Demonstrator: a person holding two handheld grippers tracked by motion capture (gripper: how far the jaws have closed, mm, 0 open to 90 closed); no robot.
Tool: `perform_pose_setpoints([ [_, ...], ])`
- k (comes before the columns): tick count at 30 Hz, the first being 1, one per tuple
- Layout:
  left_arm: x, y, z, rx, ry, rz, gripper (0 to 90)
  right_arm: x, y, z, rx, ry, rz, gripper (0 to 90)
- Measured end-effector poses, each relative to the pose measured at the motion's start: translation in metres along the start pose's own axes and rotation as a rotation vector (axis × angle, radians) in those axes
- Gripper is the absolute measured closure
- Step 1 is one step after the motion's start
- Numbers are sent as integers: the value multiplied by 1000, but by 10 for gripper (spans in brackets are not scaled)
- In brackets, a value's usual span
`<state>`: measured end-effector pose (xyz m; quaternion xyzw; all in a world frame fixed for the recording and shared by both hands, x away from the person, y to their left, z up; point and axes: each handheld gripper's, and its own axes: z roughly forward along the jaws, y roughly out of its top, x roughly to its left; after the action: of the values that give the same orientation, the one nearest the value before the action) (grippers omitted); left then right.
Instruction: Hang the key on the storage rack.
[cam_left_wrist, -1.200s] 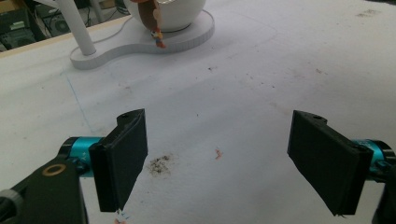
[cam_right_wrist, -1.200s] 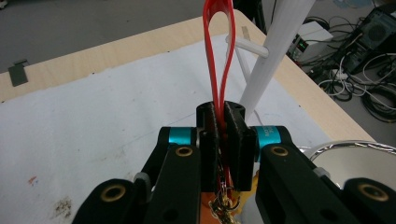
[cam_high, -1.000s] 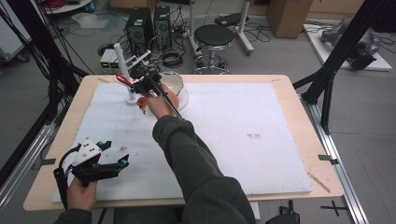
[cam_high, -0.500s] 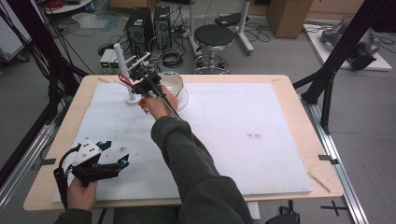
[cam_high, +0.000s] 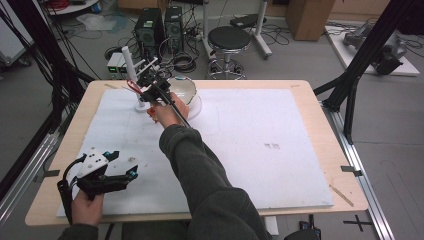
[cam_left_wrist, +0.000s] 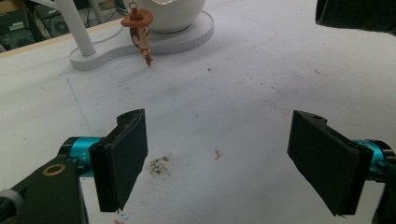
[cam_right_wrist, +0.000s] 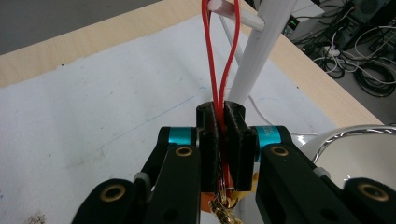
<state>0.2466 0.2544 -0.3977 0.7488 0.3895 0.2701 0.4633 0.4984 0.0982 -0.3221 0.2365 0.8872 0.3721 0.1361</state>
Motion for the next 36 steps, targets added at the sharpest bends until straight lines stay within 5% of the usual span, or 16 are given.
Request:
perform_pose_setpoints([
  [36,1,0,0,0,-1,-2,205,-3,1,15,31,-29,5,846],
])
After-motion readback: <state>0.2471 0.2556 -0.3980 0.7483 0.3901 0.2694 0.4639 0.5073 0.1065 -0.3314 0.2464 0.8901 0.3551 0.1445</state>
